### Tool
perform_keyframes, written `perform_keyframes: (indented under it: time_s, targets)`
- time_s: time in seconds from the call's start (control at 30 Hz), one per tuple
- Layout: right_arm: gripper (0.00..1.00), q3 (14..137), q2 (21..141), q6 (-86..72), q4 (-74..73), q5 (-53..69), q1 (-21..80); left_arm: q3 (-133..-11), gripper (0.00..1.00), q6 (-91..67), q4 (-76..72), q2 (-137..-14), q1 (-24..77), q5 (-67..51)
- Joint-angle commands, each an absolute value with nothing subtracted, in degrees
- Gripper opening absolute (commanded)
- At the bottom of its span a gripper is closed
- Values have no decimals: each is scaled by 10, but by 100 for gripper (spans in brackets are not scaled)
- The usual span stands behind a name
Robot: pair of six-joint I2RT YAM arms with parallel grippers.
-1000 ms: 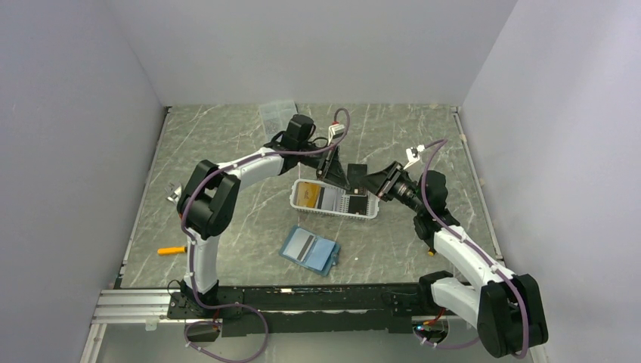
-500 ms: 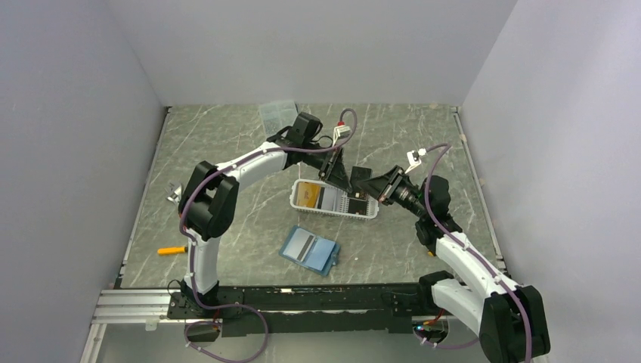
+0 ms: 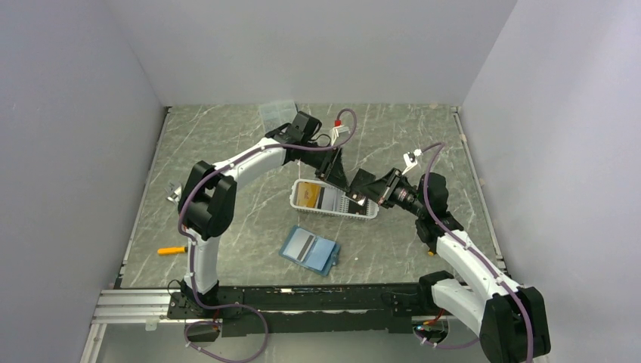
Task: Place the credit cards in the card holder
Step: Place the credit card in the storage box.
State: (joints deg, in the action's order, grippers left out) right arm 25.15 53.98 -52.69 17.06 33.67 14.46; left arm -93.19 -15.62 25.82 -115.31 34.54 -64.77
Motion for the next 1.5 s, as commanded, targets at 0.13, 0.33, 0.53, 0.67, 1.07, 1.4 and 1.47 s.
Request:
perform_keyframes:
  time_s: [0.13,0.33,0.53,0.67,1.07,1.4,1.47]
  targets:
    - [6,287,535,-514,182,370,150,-949,39,-125,261,-1140,339,-609]
    - [5,288,527,-502,162,350,149,-935,43,-118,261,-1124,354,-638]
    - [3,292,541,-510,181,352,149,-918,46,-96,268,-1114,370,-649]
    - [2,288,550,-519,195,356,149,-915,39,-97,264,-1116,370,-645]
    - [13,292,533,-504,164,385,149,-930,18,-104,253,-1132,333,-643]
    - [13,290,538,-513,183,404,149,-933,17,-108,249,-1139,322,-656]
    - [11,291,538,-512,179,402,149,-931,17,-108,249,-1139,322,-659]
